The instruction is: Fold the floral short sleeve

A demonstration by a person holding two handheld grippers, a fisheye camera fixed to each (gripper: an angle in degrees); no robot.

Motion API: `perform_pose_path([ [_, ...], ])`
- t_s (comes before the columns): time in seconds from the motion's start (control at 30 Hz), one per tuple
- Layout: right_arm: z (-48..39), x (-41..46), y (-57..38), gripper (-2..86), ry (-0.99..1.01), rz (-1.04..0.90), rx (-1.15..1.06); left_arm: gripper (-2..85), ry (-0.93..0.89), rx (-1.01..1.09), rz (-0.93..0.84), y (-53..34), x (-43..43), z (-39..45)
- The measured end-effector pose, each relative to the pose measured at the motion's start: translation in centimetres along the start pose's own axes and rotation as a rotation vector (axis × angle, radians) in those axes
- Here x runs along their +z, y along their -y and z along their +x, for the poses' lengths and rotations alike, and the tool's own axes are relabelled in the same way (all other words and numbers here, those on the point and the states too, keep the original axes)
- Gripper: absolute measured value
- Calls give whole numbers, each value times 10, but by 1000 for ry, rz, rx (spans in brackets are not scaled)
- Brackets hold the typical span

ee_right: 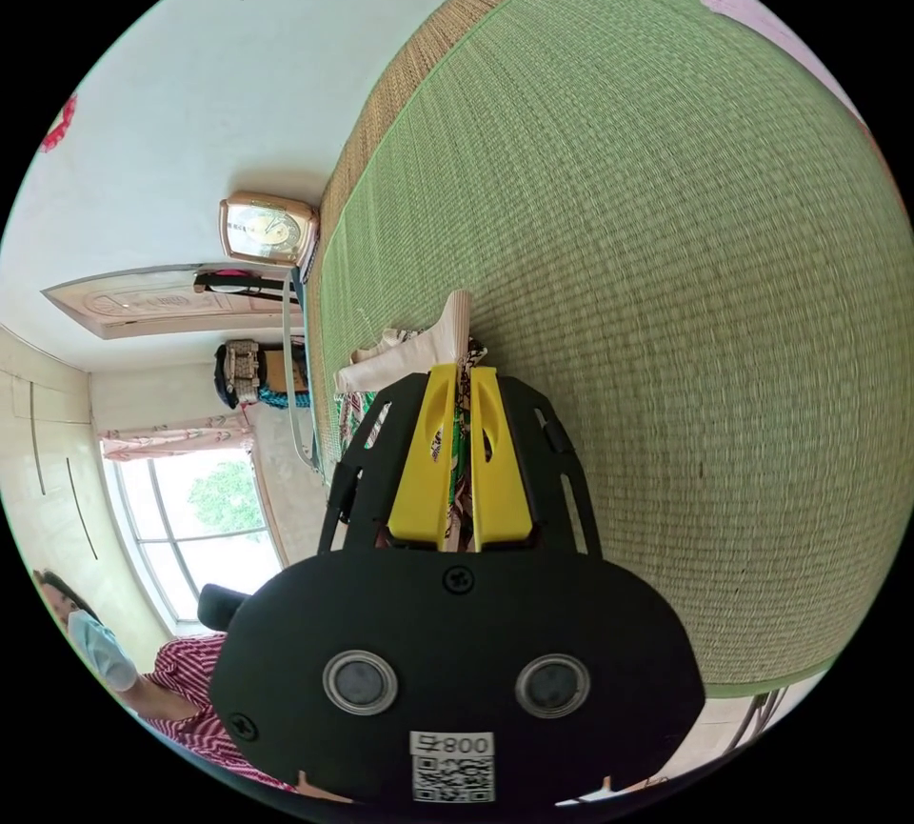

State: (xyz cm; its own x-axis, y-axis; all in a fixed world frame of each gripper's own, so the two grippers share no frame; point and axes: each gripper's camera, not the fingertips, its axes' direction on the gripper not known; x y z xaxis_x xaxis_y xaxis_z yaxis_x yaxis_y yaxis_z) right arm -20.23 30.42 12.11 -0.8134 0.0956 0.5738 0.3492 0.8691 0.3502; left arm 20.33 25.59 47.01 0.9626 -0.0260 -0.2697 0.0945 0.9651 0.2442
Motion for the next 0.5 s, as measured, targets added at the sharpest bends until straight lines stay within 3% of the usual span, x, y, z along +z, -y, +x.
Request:
perform_pose_path([
  [0.5, -23, -26, -1, 20, 16, 32, 4, 6, -25, -21, 43, -54, -53, -18],
])
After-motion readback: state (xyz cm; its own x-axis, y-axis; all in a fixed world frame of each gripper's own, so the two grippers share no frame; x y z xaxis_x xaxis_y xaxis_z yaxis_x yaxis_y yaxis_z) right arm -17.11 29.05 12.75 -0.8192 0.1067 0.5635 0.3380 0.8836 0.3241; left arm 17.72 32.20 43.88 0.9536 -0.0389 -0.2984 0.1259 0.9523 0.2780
